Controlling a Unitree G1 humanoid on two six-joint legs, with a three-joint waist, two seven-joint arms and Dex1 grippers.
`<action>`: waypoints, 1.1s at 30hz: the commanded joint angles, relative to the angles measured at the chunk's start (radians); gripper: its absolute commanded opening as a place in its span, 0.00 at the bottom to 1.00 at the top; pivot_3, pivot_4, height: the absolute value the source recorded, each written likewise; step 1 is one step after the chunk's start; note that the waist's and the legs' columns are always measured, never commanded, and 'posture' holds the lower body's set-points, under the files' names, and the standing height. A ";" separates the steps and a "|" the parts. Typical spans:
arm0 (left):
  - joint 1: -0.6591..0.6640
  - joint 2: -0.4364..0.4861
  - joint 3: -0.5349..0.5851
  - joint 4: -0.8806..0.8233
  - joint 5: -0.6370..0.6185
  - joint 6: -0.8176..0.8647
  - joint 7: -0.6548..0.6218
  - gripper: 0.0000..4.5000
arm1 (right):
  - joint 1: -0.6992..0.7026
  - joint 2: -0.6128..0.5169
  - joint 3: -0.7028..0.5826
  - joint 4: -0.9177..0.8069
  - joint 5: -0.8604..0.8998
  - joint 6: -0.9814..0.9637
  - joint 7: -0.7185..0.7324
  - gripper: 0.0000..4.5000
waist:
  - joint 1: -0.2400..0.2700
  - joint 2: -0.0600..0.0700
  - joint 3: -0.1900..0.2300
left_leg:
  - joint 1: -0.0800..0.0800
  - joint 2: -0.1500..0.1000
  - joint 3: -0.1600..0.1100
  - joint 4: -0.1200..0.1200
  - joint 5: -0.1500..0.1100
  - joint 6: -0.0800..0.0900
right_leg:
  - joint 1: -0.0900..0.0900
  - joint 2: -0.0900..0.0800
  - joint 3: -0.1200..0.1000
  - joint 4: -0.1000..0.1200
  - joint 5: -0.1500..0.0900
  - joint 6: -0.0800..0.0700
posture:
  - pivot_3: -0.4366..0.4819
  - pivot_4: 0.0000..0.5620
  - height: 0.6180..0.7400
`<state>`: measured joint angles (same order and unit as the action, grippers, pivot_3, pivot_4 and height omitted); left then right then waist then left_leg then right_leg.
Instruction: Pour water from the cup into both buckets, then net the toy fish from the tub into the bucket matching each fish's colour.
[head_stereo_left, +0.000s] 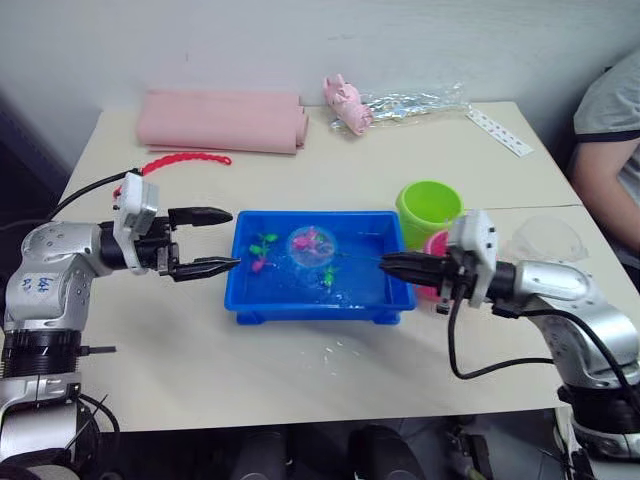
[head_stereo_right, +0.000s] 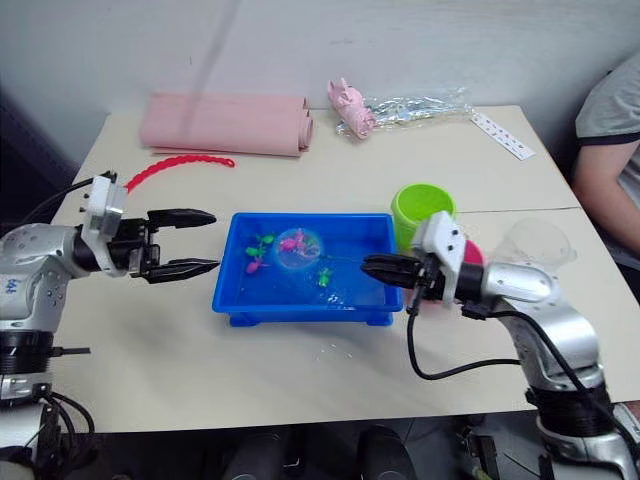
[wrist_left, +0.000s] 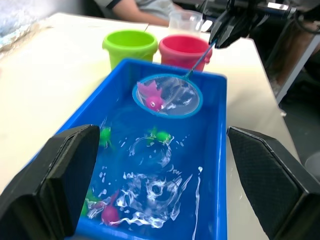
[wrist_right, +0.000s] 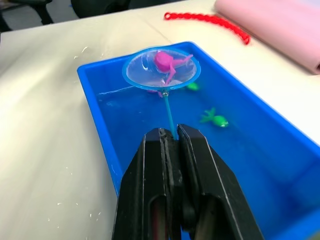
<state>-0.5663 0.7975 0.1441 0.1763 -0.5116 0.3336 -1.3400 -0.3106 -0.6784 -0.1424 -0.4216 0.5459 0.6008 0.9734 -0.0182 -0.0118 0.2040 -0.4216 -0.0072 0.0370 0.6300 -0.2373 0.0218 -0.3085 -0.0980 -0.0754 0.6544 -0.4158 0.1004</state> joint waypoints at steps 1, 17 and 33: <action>-0.037 -0.021 -0.027 0.007 -0.022 0.012 -0.044 0.99 | 0.059 -0.057 -0.161 -0.106 0.128 0.074 -0.023 0.00 | 0.009 0.000 0.000 | 0.000 0.000 0.000 0.000 0.000 0.000 | 0.000 0.000 0.000 0.000 0.000 0.000 | 0.48 0.27 1.00; -0.179 -0.245 -0.096 0.005 -0.029 0.000 -0.008 0.99 | 0.575 -0.138 -0.750 -0.175 0.065 -0.021 -0.045 0.00 | 0.041 0.000 0.000 | 0.000 0.000 0.000 0.001 0.000 0.001 | 0.003 0.002 0.000 -0.002 0.000 0.000 | 0.48 0.27 1.00; -0.146 -0.281 -0.113 0.008 -0.006 -0.021 0.003 0.99 | 0.679 -0.030 -0.631 0.079 -0.506 -0.798 -0.268 0.00 | 0.040 0.000 0.000 | 0.002 0.000 0.001 0.002 0.001 0.000 | 0.003 0.002 0.001 -0.002 0.000 0.000 | 0.48 0.27 1.00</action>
<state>-0.7136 0.5108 0.0205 0.2098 -0.5096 0.3238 -1.3418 0.3730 -0.6971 -0.7507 -0.3509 0.0738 -0.1326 0.7457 0.0216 -0.0117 0.2037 -0.4200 -0.0075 0.0382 0.6316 -0.2365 0.0220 -0.3057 -0.0960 -0.0742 0.6526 -0.4158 0.1005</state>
